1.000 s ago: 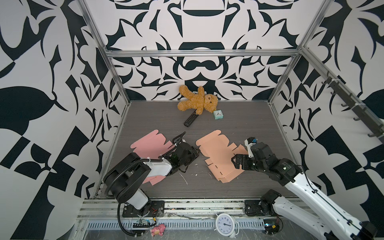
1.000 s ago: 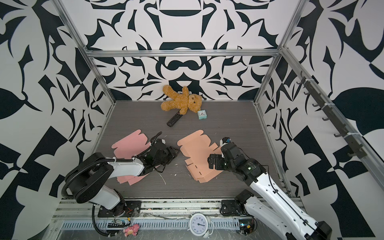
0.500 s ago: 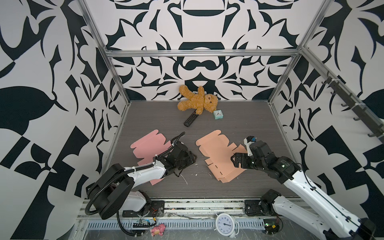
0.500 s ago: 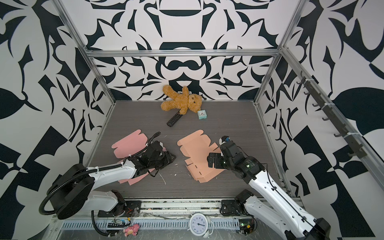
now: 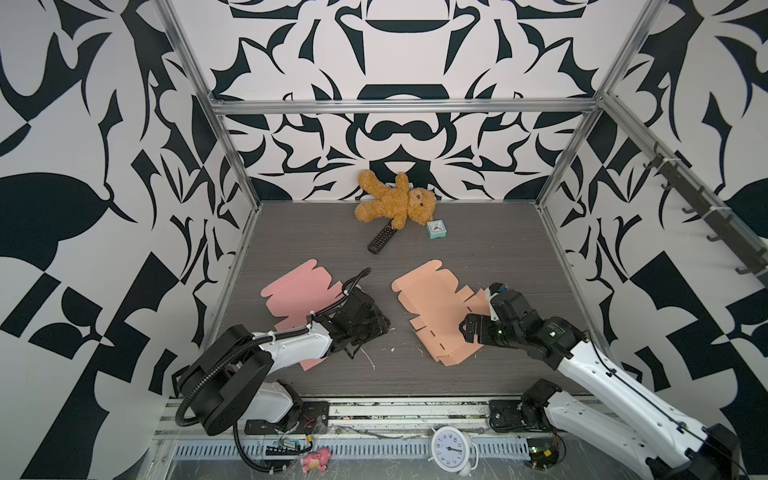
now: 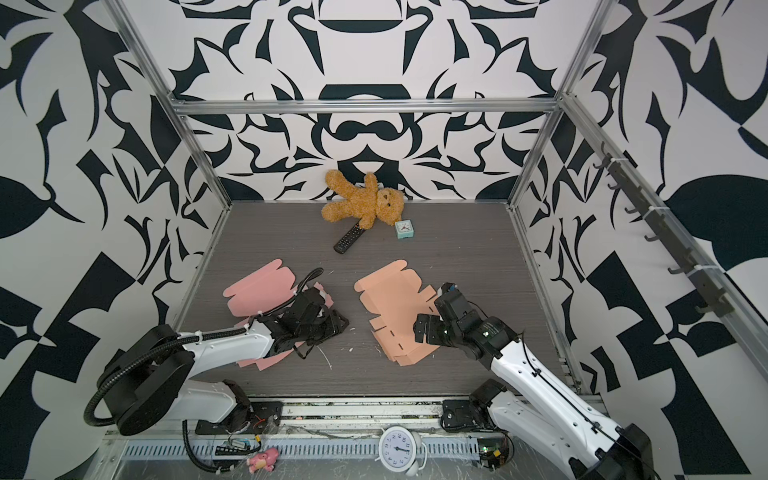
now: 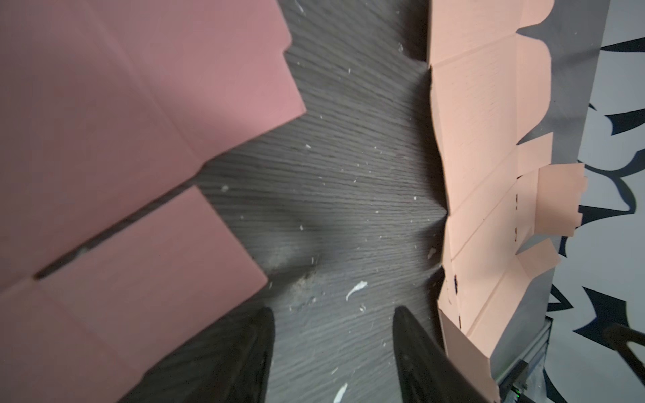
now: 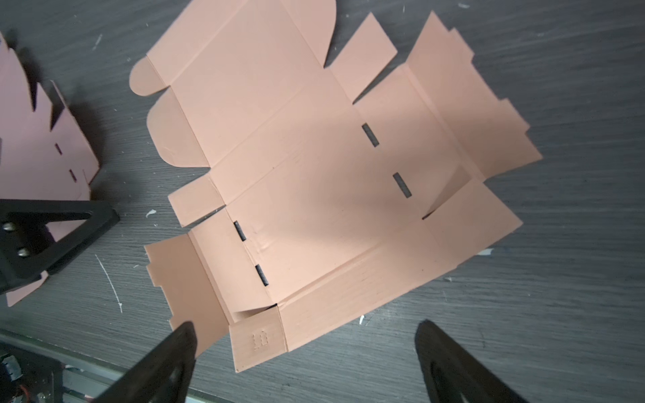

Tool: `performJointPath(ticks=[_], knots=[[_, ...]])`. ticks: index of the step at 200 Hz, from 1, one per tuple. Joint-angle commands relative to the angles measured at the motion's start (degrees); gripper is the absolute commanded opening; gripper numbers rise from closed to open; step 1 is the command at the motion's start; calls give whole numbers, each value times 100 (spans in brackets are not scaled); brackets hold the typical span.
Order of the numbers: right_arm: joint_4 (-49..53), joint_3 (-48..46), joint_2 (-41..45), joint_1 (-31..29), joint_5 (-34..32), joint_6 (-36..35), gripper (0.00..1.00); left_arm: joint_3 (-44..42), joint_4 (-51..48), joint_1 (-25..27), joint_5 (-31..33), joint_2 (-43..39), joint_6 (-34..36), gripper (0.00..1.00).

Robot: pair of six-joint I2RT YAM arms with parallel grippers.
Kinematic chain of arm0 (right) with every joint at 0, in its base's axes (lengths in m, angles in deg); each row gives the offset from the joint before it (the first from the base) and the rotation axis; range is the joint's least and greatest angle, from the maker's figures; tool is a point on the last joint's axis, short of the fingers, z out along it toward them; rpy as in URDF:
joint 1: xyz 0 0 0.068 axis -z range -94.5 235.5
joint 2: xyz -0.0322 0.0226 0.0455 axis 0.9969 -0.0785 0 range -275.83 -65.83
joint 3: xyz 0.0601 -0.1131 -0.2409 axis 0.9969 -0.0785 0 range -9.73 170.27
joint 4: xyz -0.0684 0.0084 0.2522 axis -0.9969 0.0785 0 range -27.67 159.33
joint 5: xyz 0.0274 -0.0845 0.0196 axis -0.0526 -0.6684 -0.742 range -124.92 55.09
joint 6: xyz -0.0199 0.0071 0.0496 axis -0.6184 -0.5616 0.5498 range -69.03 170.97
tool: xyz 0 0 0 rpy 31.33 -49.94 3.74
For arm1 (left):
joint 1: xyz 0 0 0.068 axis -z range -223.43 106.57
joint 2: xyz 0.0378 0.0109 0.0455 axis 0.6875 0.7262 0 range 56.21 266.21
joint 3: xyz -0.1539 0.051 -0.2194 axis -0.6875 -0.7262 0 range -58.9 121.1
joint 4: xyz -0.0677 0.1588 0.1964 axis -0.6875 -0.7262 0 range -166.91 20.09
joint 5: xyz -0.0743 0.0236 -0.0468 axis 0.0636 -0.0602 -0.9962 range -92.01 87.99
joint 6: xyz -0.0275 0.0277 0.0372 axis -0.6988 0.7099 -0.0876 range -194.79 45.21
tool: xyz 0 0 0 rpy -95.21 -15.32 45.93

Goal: Fold the paper box

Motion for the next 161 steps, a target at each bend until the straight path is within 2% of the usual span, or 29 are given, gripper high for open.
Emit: performJointPath(ticks=[1,71,124,161], knots=[[-80,-31,-4,-34,19,264,100,-174,-50,-257,65,-69,191,58],[-354,-490,-111,-30,324,831,99,-398,384,-988,-130,-44,490,57],[-291,-647,-161,-34,162,1040,99,-360,960,-1612,-435,225,623,56],[-523,-792,-331,-34,186,1223,99,-114,1130,-1675,-765,334,836,57]])
